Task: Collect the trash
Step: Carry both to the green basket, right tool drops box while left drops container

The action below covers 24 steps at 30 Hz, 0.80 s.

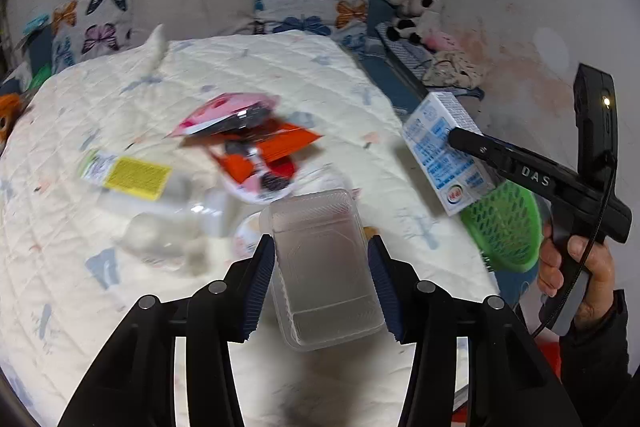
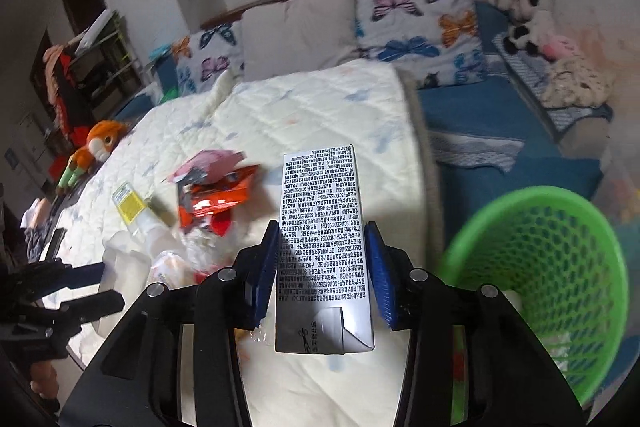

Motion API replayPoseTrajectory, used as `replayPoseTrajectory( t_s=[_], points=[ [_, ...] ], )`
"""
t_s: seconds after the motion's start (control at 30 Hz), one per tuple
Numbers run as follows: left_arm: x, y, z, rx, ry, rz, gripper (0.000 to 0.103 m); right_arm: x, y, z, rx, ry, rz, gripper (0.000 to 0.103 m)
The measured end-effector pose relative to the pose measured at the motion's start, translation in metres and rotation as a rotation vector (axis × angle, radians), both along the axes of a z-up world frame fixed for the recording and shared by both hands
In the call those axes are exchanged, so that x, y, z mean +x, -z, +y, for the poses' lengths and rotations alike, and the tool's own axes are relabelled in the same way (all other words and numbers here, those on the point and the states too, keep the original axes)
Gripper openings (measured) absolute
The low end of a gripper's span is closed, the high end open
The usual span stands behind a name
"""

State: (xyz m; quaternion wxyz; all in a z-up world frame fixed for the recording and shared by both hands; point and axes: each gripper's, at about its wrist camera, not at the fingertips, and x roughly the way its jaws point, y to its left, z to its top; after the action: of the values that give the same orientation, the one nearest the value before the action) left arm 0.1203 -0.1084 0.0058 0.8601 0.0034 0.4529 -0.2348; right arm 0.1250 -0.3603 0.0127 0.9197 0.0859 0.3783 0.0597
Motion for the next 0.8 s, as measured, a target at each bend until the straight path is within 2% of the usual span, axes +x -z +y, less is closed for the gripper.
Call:
replayPoseTrajectory(
  t_s=[0.13,0.33,0.7,0.73,0.8],
  points=[
    [0.002,-0.005,-0.027,-0.008,0.053,-0.010,0.047,-0.017,0.003,-0.036,-0.032,0.086,0.009,0.043],
    [0.002,-0.013,-0.078,-0.020,0.145,-0.028,0.047,-0.041,0.025,-0.090,-0.084,0.222,0.059,0.043],
    [0.007,-0.010,-0.147,-0.011,0.246,-0.027,0.046,-0.058,0.065,-0.142,-0.092,0.335,0.140,0.044],
    [0.007,-0.010,-0.154,-0.009,0.257,-0.027,0.046,-0.060,0.067,-0.145,-0.090,0.341,0.142,0.045],
    [0.008,-0.010,-0.163,-0.011,0.273,-0.030,0.046,-0.063,0.067,-0.147,-0.083,0.348,0.137,0.056]
  ],
)
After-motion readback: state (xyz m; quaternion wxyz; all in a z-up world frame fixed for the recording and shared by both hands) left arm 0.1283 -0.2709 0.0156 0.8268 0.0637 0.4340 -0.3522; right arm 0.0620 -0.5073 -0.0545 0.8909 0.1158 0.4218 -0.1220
